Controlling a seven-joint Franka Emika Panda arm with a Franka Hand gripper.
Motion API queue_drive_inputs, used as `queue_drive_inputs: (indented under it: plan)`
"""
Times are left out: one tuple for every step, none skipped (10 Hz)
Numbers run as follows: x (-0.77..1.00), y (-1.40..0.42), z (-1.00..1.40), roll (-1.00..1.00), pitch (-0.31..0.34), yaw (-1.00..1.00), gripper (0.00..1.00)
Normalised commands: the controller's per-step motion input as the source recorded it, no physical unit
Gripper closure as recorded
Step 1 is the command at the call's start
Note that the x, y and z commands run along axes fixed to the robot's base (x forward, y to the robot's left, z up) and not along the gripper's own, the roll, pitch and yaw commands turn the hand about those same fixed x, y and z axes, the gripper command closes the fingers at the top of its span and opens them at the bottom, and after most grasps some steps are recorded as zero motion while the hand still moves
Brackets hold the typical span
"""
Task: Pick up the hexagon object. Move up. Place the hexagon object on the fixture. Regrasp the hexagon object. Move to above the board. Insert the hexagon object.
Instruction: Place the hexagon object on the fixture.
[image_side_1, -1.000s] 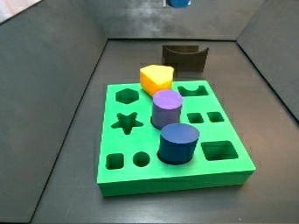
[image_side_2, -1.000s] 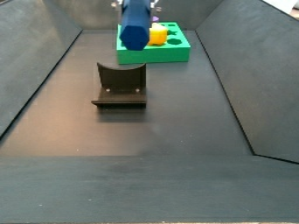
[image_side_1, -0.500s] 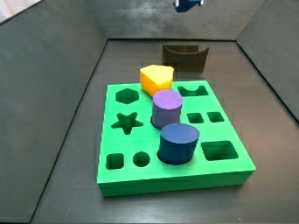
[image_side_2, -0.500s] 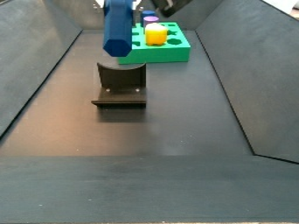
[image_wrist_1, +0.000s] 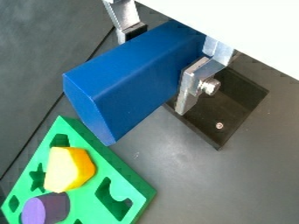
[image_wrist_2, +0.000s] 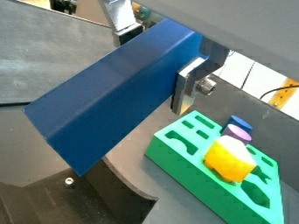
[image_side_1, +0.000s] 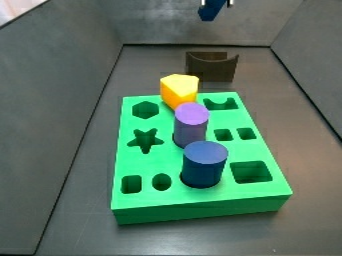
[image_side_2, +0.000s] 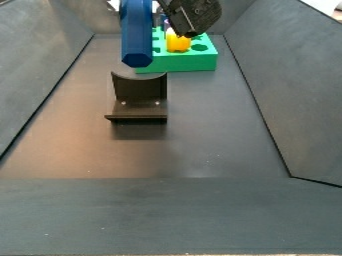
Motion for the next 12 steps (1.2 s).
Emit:
queue_drive_inputs:
  plan:
    - [0.13,0.13,-1.00,-1.00,0.130,-0.04,1.00]
    - [0.13,0.14,-1.00,-1.00,0.120,-0.06,1.00]
    - [0.14,0.14,-1.00,-0.96,0.145,-0.08,1.00]
    - [0.15,0.14,-1.00,-0.75,0.147,-0.11,1.00]
    - [0.16,0.14,-1.00,-0.52,0.117,-0.13,1.00]
    - [0.16,0.14,-1.00,-0.40,0.100,-0.14,1.00]
    - [0.17,0.13,-1.00,-0.24,0.067,-0.15,1.00]
    - [0.17,0.13,-0.94,-0.18,0.039,-0.15,1.00]
    - [0.13,0.10,-0.65,-0.15,0.007,-0.14,1.00]
    - [0.11,0.13,-0.57,-0.12,-0.012,-0.13,1.00]
    - [0.08,0.18,-0.49,-0.10,-0.036,-0.11,1.00]
    - [0.09,0.18,-0.48,-0.10,-0.040,-0.09,1.00]
